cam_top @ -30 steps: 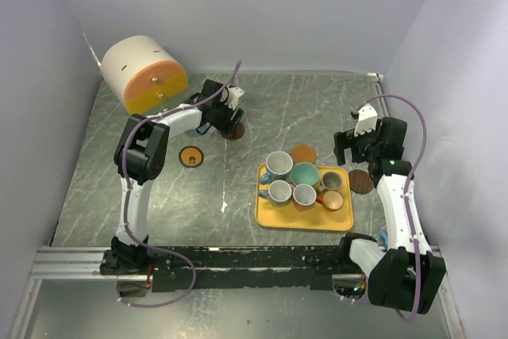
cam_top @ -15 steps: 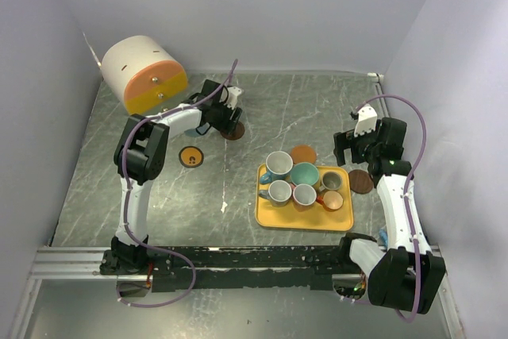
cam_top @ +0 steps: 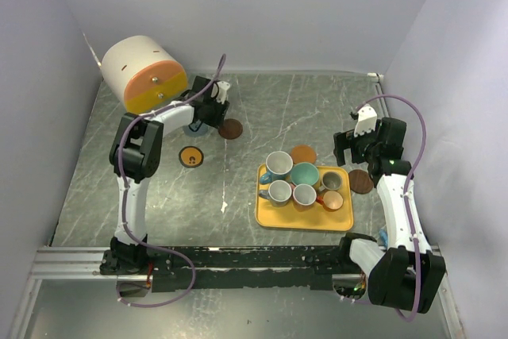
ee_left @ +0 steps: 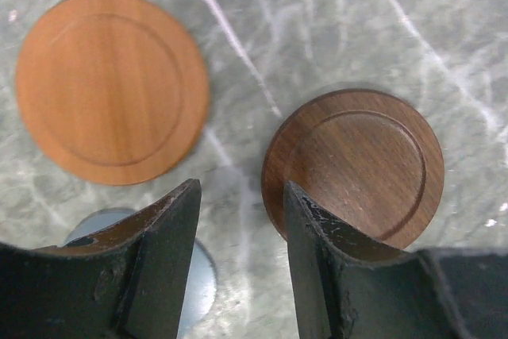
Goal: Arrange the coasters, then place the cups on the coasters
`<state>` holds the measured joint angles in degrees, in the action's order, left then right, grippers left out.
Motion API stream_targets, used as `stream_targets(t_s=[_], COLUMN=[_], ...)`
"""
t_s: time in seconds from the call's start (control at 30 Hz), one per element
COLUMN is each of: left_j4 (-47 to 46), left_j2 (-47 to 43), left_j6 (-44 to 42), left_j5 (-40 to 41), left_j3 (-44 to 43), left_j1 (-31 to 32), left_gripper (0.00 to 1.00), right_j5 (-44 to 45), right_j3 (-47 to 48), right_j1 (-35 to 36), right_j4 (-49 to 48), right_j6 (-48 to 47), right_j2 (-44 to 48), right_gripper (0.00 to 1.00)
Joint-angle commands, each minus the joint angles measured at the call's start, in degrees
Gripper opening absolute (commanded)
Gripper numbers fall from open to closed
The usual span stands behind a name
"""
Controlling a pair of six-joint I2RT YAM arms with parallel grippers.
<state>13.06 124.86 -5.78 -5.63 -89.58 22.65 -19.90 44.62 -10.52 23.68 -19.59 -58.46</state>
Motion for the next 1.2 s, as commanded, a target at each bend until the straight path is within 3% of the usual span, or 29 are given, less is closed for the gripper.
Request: stream_targets(t_s=[0.0,0.23,0.7,1.17], left_j4=[3.05,4.18,2.25,4.70], left_j2=[1.29,1.56,-0.08,9.49], left_j6=[-0.02,0.21,0.86,2.84], left_j5=[3.00,1.37,-2.97,-5.61], left_j3=[-0.12,-1.47,-7.31,-18.08], left_j1=[-1.38,-1.48,-3.64,-3.67], left_gripper=[0.56,0.56,0.68,0.61], right_j5=[0.29,0.50,0.71,1.19], right_j3=[-0.24,-0.41,-0.43,-0.68], right_j1=[0.15,0.24,0.24,0.24], right_j4=[0.06,0.08,0.11,0.08], right_j6=[-0.77,-0.85,-0.92,-0.90], right_j2=[-0.44,-0.36,-0.53,-0.51], right_gripper=[1.00,1.00,1.00,1.00])
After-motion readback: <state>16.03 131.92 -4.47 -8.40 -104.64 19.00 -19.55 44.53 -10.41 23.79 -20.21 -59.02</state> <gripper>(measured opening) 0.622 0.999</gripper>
